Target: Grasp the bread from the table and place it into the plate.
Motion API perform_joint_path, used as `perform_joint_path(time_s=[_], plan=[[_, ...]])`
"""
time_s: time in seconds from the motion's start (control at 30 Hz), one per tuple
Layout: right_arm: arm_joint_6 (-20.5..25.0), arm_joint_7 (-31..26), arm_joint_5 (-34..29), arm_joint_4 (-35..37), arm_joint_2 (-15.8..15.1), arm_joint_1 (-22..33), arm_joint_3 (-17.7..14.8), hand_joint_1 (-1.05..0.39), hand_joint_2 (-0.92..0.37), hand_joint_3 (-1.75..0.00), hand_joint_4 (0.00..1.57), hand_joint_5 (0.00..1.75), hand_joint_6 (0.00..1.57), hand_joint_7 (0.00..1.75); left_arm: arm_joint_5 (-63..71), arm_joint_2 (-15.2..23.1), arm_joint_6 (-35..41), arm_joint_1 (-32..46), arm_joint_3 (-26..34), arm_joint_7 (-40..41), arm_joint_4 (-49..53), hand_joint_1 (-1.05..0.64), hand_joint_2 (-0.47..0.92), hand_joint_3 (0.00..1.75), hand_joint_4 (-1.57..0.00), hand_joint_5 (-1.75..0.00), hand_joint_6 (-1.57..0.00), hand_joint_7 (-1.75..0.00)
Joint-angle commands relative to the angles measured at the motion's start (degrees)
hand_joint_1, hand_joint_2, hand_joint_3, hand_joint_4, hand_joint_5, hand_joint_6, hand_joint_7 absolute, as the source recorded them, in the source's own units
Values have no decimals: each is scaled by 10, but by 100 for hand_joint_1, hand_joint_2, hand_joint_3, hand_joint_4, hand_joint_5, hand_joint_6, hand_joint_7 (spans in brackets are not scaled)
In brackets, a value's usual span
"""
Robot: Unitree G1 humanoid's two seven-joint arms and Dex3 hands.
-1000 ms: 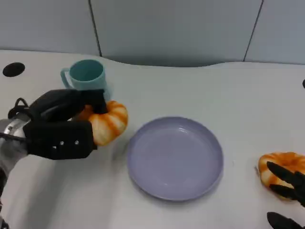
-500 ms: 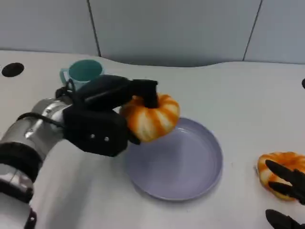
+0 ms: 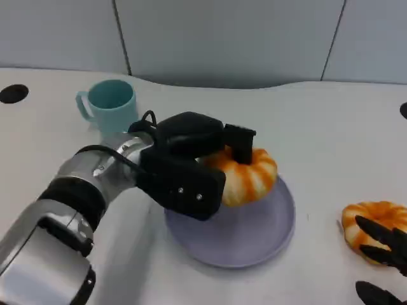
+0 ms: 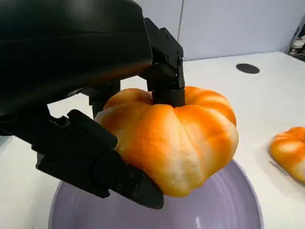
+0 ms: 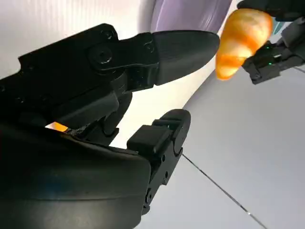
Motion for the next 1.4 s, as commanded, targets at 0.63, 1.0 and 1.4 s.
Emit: perform_joint_path(time_s=[0.63,1.0,1.4], plan=[[-14,-9,-3,0,-1,3,-2,-32,-92,-32,86,9,66,0,65,18,-28,-59,-64,-23,30,-52,88,0,-26,-73,-57,-18],[-18,-8,-4,4,-3,1,-4,-33,-92,-32,87,8,66,0,47,21,-24,-73,-59,-108,29,-63,89,0,-10,-33,-43,0],[-11,-5,0,0,-2,3,-5,-33,-92,-32,87,9,66,0,-5,36,-21,-80,-23,-195,6,-65,88,0,-11,-37,-42,-4]])
